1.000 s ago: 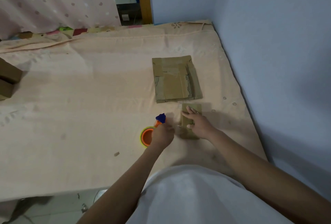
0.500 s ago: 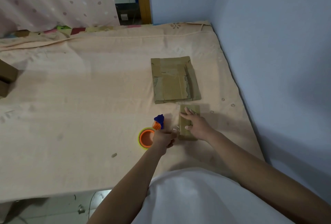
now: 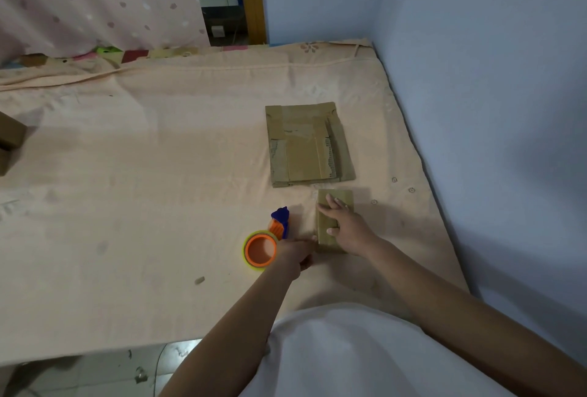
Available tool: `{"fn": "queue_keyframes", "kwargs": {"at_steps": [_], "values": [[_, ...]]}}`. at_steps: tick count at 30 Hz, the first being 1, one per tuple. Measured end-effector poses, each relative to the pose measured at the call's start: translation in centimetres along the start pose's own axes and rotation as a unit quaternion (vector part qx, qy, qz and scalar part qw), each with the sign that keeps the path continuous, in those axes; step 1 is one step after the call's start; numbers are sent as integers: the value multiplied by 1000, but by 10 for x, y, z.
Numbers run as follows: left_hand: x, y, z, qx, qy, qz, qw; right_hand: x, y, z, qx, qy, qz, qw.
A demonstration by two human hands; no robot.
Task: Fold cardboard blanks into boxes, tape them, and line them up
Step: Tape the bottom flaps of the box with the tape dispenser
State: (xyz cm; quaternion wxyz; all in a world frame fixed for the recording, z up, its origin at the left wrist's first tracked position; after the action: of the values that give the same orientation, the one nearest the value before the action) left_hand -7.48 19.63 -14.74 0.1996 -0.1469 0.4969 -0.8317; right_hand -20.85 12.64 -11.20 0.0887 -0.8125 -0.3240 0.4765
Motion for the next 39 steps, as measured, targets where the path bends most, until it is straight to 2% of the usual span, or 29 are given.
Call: {"fn": "queue_keyframes", "kwargs": {"at_steps": [3, 7, 11, 17, 20, 22, 24, 27, 29, 31, 34, 36, 39], "values": [[2, 3, -2, 57, 26, 23, 998, 0, 1, 0, 1, -3, -2, 1000], [1, -1, 5, 185, 91, 74, 976, -1, 1, -2, -1, -5, 0, 1000], [5, -6, 7, 265, 137, 58, 953, -3, -1, -1, 0, 11, 8, 1000], [2, 1, 2, 237, 162, -8, 958, -3, -2, -2, 4, 26, 8, 1000], [-2, -1, 2, 232, 136, -25, 963, -2, -3, 1, 3, 47, 14, 999], [-6, -6, 3, 233, 128, -48, 963, -3, -3, 4, 9, 117, 49, 992], [-7, -7, 3, 236, 133, -54, 961, -7, -7, 8, 25, 182, 149, 972], [-4, -8, 7, 259, 182, -61, 947, -17, -23, 23, 55, 146, 283, 946], [-1, -11, 9, 296, 250, -67, 920, -21, -31, 34, 62, 125, 291, 947], [3, -22, 12, 352, 320, -67, 877, -21, -33, 39, 64, 158, 255, 952], [11, -32, 16, 470, 410, -68, 779, -18, -24, 32, 32, 147, 183, 971], [9, -28, 16, 510, 471, -71, 716, -16, -19, 26, 10, 144, 162, 976], [2, -23, 23, 527, 541, -74, 651, -25, -22, 23, -1, 132, 194, 972]]}}
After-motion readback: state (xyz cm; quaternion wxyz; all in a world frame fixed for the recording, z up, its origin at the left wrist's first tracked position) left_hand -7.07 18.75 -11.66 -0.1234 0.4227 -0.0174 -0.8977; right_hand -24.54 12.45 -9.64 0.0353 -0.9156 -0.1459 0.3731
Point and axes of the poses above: each hand's wrist, its own y-axis towards the middle knuckle, its own x-axis out of the palm, z = x × y, the point moved 2 cm from there along y, towards the middle knuckle, and after that the axes turned 3 degrees about -y, right-handed, at the moved point
